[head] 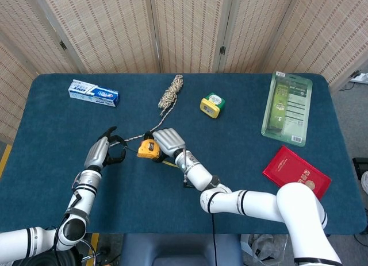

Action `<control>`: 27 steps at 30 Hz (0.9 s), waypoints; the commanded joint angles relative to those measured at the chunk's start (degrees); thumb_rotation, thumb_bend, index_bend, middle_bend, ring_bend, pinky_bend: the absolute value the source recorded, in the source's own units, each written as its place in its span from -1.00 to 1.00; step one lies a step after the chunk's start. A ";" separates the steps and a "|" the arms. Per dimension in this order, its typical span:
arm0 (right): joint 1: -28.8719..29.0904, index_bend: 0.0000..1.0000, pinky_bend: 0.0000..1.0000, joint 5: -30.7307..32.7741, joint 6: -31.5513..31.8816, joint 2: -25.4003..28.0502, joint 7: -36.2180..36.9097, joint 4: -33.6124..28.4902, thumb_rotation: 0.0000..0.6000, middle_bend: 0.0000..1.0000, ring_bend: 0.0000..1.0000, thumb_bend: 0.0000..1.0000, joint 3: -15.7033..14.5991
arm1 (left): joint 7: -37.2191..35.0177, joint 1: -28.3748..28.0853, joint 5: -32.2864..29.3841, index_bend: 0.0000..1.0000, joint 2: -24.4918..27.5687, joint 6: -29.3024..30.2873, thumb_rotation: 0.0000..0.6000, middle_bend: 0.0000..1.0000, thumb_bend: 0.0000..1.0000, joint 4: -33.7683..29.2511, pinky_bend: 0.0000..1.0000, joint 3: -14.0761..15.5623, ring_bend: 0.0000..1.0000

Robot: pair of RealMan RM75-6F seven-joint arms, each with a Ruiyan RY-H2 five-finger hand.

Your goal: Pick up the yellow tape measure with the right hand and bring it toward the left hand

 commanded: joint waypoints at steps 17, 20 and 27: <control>-2.35 0.08 -0.51 -1.82 0.72 6.15 -0.74 -6.25 1.00 0.00 -0.25 -0.46 -2.61 | -2.53 2.62 4.01 0.46 2.13 0.67 1.00 -0.67 0.24 0.74 -1.00 0.44 -0.88; -3.29 0.08 -0.51 -2.98 1.46 7.48 -0.53 -7.84 1.00 0.00 -0.24 -0.46 -3.15 | -3.34 3.32 5.23 0.47 2.70 0.88 1.00 -0.65 0.26 0.70 -1.00 0.53 -0.87; -6.47 0.08 -0.51 -6.55 3.76 11.67 0.32 -12.63 1.00 0.00 -0.24 -0.46 -4.76 | -5.22 4.89 7.71 0.48 4.19 0.51 1.00 -0.65 0.29 1.16 -1.00 0.89 -0.87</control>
